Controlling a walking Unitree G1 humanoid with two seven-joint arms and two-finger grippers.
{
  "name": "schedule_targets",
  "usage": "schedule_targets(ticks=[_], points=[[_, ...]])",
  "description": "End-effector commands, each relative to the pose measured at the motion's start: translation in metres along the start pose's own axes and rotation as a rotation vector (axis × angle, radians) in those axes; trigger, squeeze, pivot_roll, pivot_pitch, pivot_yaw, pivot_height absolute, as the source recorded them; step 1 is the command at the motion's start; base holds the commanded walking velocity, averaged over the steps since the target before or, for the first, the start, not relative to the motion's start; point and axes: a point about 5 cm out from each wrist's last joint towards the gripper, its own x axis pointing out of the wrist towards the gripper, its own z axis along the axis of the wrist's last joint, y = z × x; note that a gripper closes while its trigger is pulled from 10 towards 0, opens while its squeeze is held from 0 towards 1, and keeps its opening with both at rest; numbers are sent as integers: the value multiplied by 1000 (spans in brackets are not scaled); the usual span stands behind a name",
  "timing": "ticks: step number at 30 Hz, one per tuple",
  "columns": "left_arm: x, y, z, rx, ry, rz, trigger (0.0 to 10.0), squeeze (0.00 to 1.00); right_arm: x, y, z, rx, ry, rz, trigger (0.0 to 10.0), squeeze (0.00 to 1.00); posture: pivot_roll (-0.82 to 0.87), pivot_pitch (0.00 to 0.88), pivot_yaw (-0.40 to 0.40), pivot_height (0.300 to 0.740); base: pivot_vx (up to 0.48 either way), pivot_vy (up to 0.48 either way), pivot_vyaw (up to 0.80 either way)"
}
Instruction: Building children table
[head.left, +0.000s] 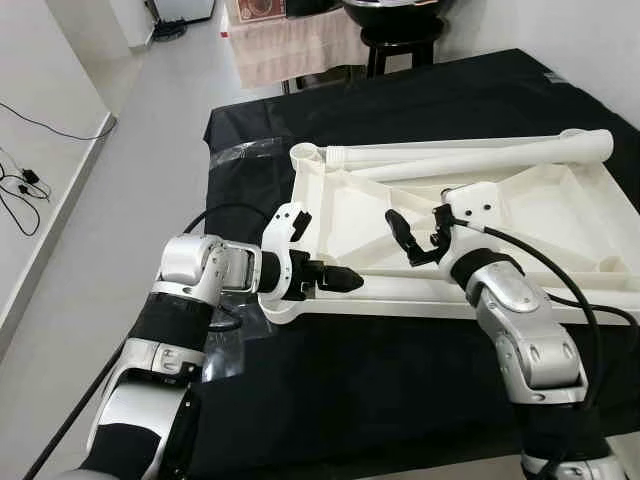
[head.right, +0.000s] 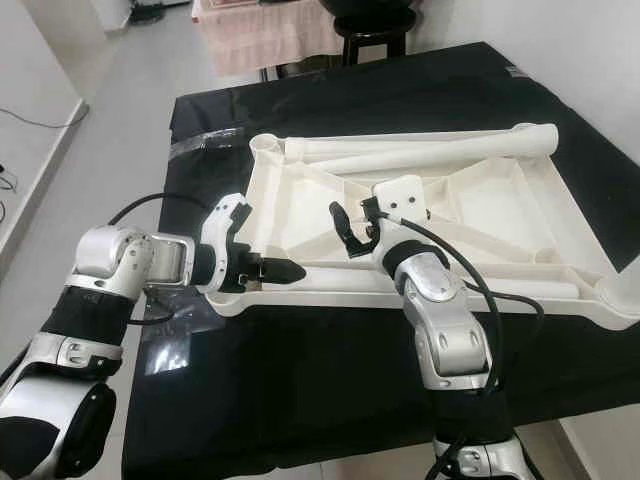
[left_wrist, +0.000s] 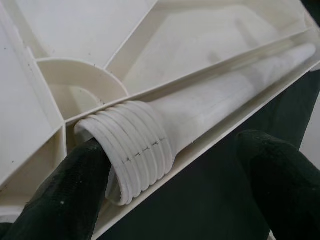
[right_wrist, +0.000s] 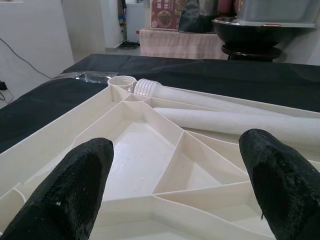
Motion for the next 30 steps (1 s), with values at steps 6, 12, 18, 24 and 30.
schedule_targets(ticks=[6, 12, 18, 24, 30], points=[[4, 9, -13, -71, -96, -82, 10000, 0, 0, 5, -2, 6, 11, 20, 10000, 0, -103, 138, 102, 740, 0, 0, 0], [6, 15, -28, -209, -144, -161, 10000, 0, 0, 5, -2, 3, 13, 25, 10000, 0, -104, 141, 96, 740, 0, 0, 0], [9, 12, -31, -247, -140, -212, 9725, 0, 1, 7, -2, 7, 13, 31, 10000, 0, -101, 140, 97, 740, 0, 0, 0], [9, 0, -27, -219, -124, -293, 0, 0, 1, 8, -2, 7, 10, 30, 10000, 0, -107, 137, 101, 740, 0, 0, 0], [8, -6, -33, -230, -83, -338, 0, 0, 2, 7, -1, 6, 6, 26, 10000, 0, -103, 131, 102, 740, 0, 0, 0]])
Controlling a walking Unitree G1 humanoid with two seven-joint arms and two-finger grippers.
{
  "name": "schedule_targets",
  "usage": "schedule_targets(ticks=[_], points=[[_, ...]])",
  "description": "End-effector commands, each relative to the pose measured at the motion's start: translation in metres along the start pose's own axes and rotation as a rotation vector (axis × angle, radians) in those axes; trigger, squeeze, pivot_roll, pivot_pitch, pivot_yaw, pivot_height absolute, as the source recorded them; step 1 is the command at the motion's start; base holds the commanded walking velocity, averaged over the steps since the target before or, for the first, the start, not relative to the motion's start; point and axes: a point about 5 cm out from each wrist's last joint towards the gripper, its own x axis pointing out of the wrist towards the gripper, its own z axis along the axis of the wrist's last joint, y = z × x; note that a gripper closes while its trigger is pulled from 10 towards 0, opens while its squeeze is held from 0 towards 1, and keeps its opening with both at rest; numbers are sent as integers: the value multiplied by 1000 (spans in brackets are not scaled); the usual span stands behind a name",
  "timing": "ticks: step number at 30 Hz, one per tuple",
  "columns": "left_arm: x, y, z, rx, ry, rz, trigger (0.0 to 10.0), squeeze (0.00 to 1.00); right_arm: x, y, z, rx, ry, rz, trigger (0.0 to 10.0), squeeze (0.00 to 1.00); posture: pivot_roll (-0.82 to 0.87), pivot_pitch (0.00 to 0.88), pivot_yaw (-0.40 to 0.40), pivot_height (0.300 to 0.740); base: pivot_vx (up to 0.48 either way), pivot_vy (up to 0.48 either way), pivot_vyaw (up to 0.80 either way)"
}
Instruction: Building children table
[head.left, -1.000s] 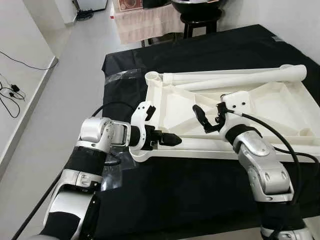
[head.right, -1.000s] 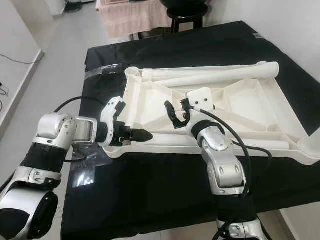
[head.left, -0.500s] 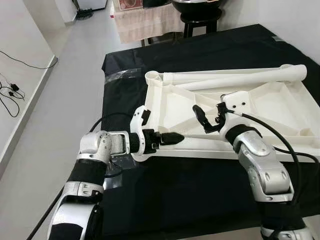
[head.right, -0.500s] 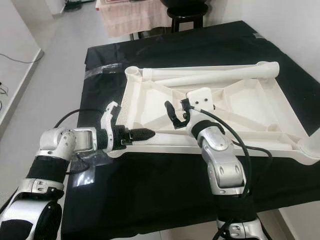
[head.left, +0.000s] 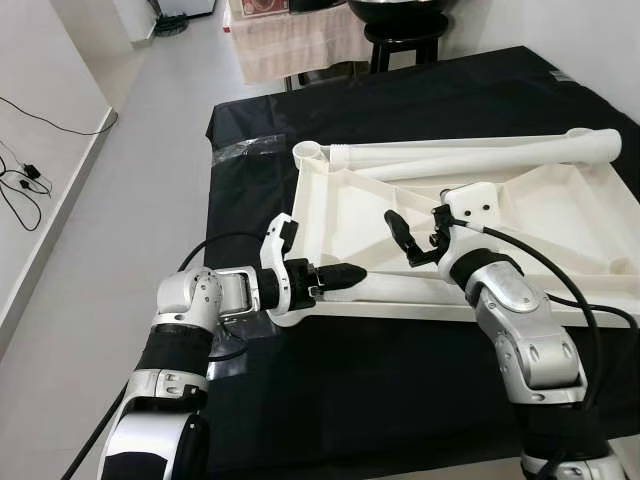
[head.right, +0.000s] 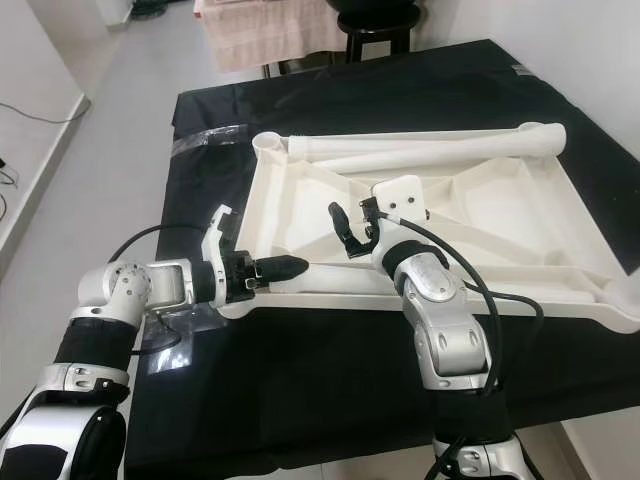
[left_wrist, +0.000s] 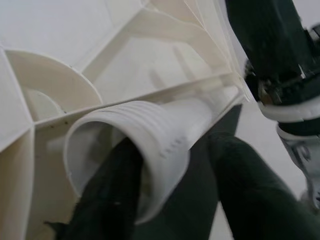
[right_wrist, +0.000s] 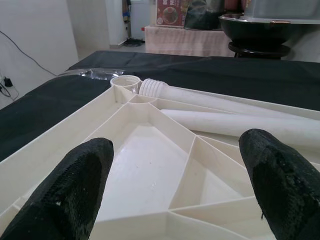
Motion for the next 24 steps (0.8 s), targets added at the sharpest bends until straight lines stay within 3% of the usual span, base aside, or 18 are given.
schedule_targets(ticks=[1, 9, 18, 20, 23, 24], points=[[1, 0, -9, -28, 40, -28, 0, 0, 2, 7, 0, 5, 2, 22, 10000, 0, -103, 129, 104, 740, 0, 0, 0], [-4, 1, -9, -29, 34, -30, 0, 0, 3, 8, 0, 9, -2, 24, 10000, 0, -95, 119, 102, 740, 0, 0, 0], [-31, 2, 6, 28, -57, 5, 0, 0, 5, 4, 10, 46, -56, 11, 10000, 0, -98, 105, 101, 740, 0, 0, 0], [-46, 2, 12, 70, -89, 44, 0, 0, 4, -1, 22, 147, -127, 10, 10000, 0, -95, 97, 100, 740, 0, 0, 0], [-51, 2, 13, 87, -97, 59, 0, 0, 4, -2, 27, 186, -151, 13, 10000, 0, -95, 95, 100, 740, 0, 0, 0], [-62, 2, 18, 121, -124, 88, 0, 0, 3, -4, 35, 279, -195, 31, 10000, 0, -94, 93, 99, 740, 0, 0, 0]])
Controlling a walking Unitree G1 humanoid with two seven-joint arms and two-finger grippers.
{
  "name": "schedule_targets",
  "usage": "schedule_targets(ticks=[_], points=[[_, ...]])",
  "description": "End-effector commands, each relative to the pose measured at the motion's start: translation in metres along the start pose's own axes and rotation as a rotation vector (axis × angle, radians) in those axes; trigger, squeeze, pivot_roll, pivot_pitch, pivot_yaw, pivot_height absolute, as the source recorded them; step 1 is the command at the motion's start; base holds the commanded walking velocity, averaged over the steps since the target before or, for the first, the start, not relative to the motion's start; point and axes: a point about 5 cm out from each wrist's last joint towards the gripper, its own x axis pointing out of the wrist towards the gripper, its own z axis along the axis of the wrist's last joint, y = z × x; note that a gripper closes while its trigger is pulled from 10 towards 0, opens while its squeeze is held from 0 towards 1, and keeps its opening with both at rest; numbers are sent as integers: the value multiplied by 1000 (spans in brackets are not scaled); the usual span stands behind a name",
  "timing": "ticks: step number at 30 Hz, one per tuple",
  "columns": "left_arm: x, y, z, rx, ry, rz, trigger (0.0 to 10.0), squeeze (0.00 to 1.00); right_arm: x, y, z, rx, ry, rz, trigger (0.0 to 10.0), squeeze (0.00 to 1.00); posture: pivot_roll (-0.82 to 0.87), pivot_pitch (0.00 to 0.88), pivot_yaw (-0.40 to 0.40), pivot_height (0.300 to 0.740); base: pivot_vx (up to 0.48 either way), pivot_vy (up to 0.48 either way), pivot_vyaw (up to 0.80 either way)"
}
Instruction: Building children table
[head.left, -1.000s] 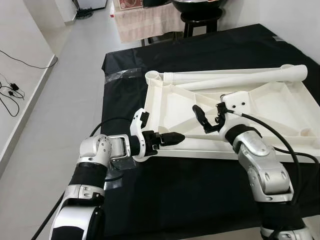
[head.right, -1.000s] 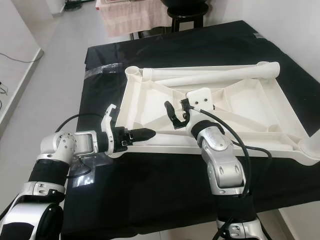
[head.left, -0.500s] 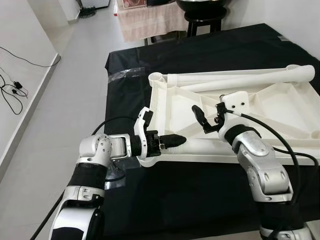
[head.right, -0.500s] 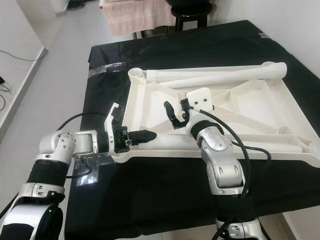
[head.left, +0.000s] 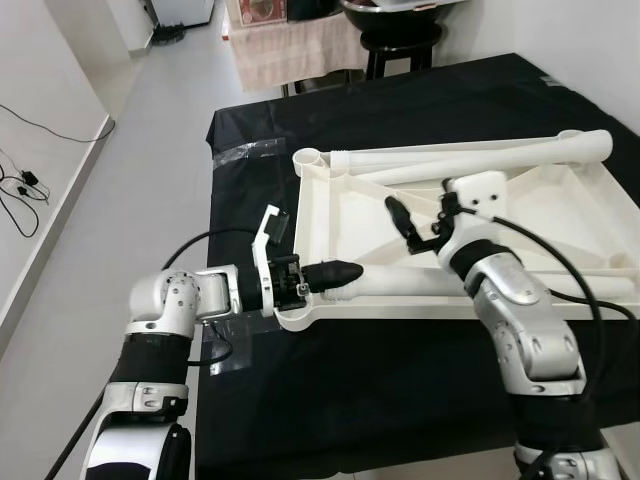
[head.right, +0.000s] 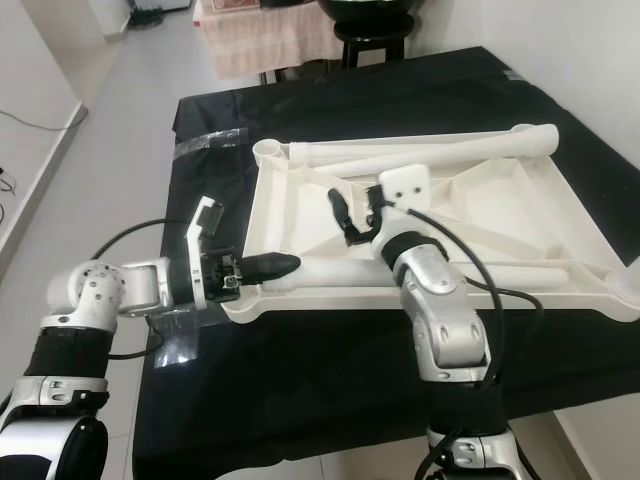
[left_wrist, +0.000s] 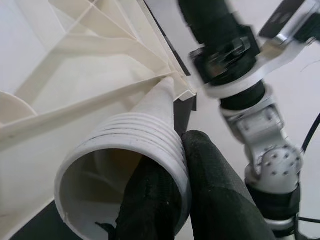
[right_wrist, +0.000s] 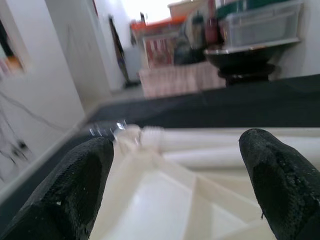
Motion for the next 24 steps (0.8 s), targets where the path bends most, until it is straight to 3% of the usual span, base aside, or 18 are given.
schedule_targets(ticks=[1, 2, 5, 7, 9, 10, 13, 24], points=[[-26, 11, 10, 56, -50, 155, 0, 0, -1, 3, 14, 119, -67, 47, 10000, 0, -93, 91, 99, 740, 0, 0, 0], [-26, 11, 10, 56, -50, 155, 0, 0, -1, 3, 14, 119, -67, 47, 10000, 0, -93, 91, 99, 740, 0, 0, 0], [-42, 6, 23, 109, -112, 176, 0, 0, -4, 7, 27, 265, -140, 127, 10000, 0, -92, 88, 99, 740, 0, 0, 0], [-42, 6, 23, 109, -112, 176, 0, 0, -4, 7, 27, 265, -140, 127, 10000, 0, -92, 88, 99, 740, 0, 0, 0], [-52, -2, 34, 140, -186, 152, 0, 0, -10, 13, 36, 384, -189, 236, 10000, 0, -86, 89, 97, 740, 0, 0, 0], [-52, -2, 34, 140, -186, 152, 0, 0, -10, 13, 36, 384, -189, 236, 10000, 0, -86, 89, 97, 740, 0, 0, 0], [-62, -18, 45, 172, -292, 59, 0, 0, -23, 23, 47, 531, -256, 417, 10000, 0, -85, 90, 95, 740, 0, 0, 0], [-62, -31, 40, 170, -364, -79, 0, 0, -43, 31, 51, 621, -259, 600, 10000, 0, -91, 95, 93, 740, 0, 0, 0]])
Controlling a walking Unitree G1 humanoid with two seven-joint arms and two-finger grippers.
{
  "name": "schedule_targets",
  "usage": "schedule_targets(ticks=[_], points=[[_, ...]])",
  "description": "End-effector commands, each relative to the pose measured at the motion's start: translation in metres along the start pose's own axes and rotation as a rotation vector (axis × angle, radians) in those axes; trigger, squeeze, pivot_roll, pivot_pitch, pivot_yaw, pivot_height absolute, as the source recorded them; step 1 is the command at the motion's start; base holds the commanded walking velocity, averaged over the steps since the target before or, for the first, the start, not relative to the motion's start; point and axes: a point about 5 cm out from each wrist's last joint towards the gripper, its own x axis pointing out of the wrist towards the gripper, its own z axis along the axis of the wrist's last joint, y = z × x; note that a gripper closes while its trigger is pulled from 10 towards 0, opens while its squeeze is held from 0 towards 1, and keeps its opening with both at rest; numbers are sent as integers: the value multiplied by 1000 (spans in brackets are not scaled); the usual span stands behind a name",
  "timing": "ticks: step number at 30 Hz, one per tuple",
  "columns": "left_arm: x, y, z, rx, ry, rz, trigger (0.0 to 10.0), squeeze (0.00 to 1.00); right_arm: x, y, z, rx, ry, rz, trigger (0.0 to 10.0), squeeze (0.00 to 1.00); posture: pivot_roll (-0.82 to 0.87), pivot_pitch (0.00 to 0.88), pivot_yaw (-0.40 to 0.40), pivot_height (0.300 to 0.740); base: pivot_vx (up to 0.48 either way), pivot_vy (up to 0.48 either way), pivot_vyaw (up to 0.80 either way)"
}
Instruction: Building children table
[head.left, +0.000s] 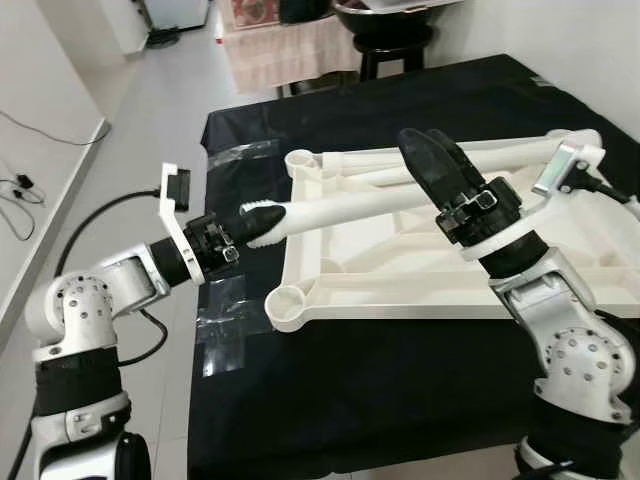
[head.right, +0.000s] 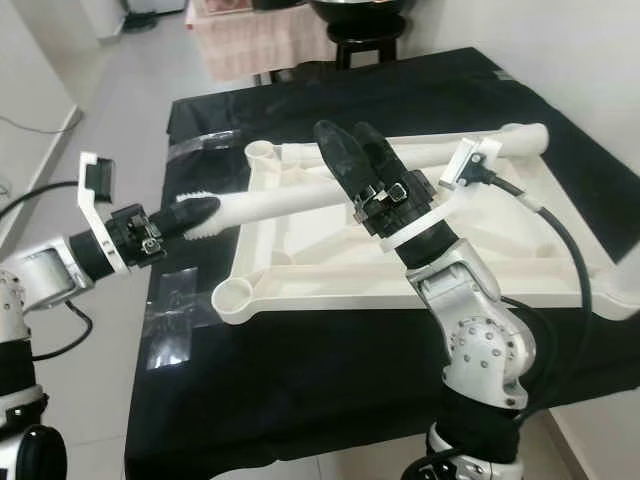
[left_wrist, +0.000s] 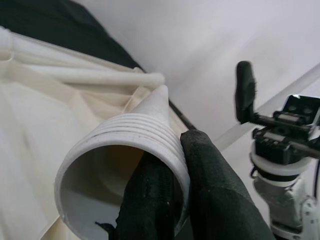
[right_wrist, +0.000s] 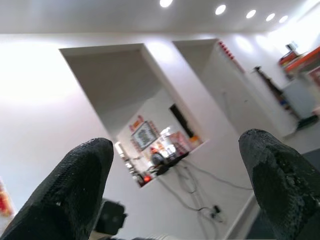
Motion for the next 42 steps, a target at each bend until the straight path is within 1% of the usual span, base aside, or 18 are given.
schedule_targets(ticks=[1, 4, 5, 6, 8, 9, 10, 11, 15, 19, 20, 22, 23, 29, 30, 32, 37, 42], points=[[-3, -3, 7, 5, -56, -27, 0, 0, -4, 6, -2, 28, 14, 41, 10000, 0, -91, 97, 89, 740, 0, 0, 0], [-2, -5, 9, -20, -130, -59, 0, 0, -14, 2, -21, 74, 115, 7, 10000, 0, -89, 99, 83, 740, 0, 0, 0], [-2, -5, 9, -20, -130, -59, 0, 0, -14, 2, -21, 74, 115, 7, 10000, 0, -89, 99, 83, 740, 0, 0, 0], [-2, -6, 9, -28, -156, -77, 0, 0, -16, -2, -29, 76, 151, -27, 10000, 0, -85, 101, 77, 740, 0, 0, 0], [-1, -9, 10, -47, -217, -128, 157, 0, -21, -9, -36, 106, 171, -80, 10000, 0, -82, 102, 72, 740, 0, 0, 0], [-3, -10, 12, -56, -254, -151, 9529, 0, -23, -13, -37, 124, 167, -96, 10000, 0, -80, 103, 68, 740, 0, 0, 0], [-4, -9, 13, -73, -283, -172, 10000, 0, -24, -16, -36, 140, 160, -104, 10000, 0, -81, 104, 67, 740, 0, 0, 0], [-5, -9, 14, -99, -308, -192, 10000, 0, -25, -17, -35, 155, 154, -107, 10000, 0, -81, 104, 65, 740, 0, 0, 0], [-6, -9, 14, -136, -333, -225, 10000, 0, -25, -18, -34, 176, 147, -100, 10000, 0, -81, 105, 63, 740, 0, 0, 0], [-2, -16, -7, -186, -267, -296, 10000, 0, -8, -4, -28, 188, 88, 0, 10000, 0, -80, 108, 66, 740, 0, 0, 0], [-2, -16, -7, -186, -267, -296, 10000, 0, -8, -4, -28, 188, 88, 0, 10000, 0, -80, 108, 66, 740, 0, 0, 0], [1, -17, -16, -216, -254, -301, 10000, 0, 3, 0, -20, 216, 29, 36, 10000, 0, -79, 108, 66, 740, 0, 0, 0], [3, -17, -19, -231, -253, -304, 10000, 0, 8, 4, -18, 222, 24, 67, 10000, 0, -79, 108, 66, 740, 0, 0, 0], [4, -18, -21, -240, -253, -306, 10000, 0, 10, 7, -18, 224, 25, 87, 10000, 0, -79, 108, 66, 740, 0, 0, 0], [6, -18, -23, -258, -260, -316, 10000, 0, 13, 9, -20, 224, 44, 104, 10000, 0, -78, 107, 65, 740, 0, 0, 0], [16, -27, -30, -301, -258, -378, 10000, 0, 23, 12, -31, 233, 84, 115, 10000, 0, -73, 103, 61, 740, 0, 0, 0], [23, -36, -36, -327, -239, -439, 10000, 0, 31, 14, -38, 245, 103, 119, 10000, 0, -72, 95, 59, 740, 0, 0, 0], [25, -39, -41, -338, -224, -453, 10000, 0, 36, 16, -38, 251, 105, 138, 10000, 0, -71, 91, 59, 740, 0, 0, 0]])
